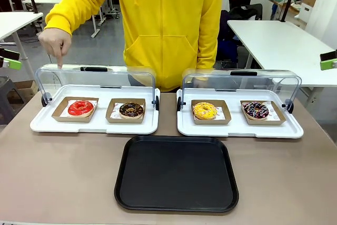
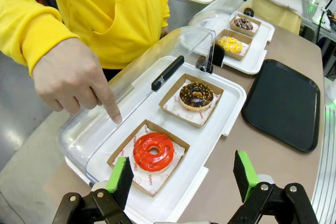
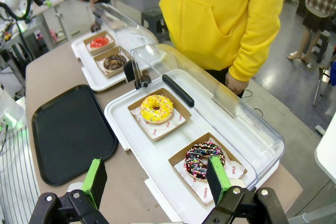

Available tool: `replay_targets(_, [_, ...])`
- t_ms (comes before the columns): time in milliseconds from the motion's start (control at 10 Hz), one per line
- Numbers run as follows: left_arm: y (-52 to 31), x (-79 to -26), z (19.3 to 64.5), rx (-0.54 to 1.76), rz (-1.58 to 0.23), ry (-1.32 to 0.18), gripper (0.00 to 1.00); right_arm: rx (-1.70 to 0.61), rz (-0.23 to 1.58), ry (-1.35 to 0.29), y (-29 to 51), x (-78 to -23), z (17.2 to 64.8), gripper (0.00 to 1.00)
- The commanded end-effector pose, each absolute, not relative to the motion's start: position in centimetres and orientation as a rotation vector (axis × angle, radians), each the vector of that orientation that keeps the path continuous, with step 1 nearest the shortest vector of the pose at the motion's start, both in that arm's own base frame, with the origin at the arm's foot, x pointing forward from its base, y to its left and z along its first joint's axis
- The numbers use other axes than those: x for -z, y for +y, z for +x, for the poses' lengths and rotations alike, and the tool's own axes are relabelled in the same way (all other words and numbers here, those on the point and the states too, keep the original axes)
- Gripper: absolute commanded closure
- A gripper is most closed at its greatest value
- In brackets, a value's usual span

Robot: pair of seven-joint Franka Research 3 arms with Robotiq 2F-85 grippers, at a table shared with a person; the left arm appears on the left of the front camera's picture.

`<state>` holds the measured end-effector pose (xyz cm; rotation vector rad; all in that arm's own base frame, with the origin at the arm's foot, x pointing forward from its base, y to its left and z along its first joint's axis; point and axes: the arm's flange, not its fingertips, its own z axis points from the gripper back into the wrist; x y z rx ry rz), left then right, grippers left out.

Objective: Move the first donut from the left to the tray.
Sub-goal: Pick up the Paper togo box containing the Donut indicated by the person and place it on the Handle tray.

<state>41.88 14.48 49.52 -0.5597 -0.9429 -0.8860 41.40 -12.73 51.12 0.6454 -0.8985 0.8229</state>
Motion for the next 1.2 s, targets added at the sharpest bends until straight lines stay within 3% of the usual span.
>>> replay_targets(0, [14.43, -49.55, 42.13, 0.892, -0.574, -0.969, 0.00, -0.839, 0.651, -0.926, -12.66, -51.10, 41.63, 0.00])
replay_targets(1100, [14.48, -49.52, 41.88, 0.886, -0.560, -0.943, 0.00, -0.839, 0.651, -0.926, -12.66, -51.10, 41.63, 0.00])
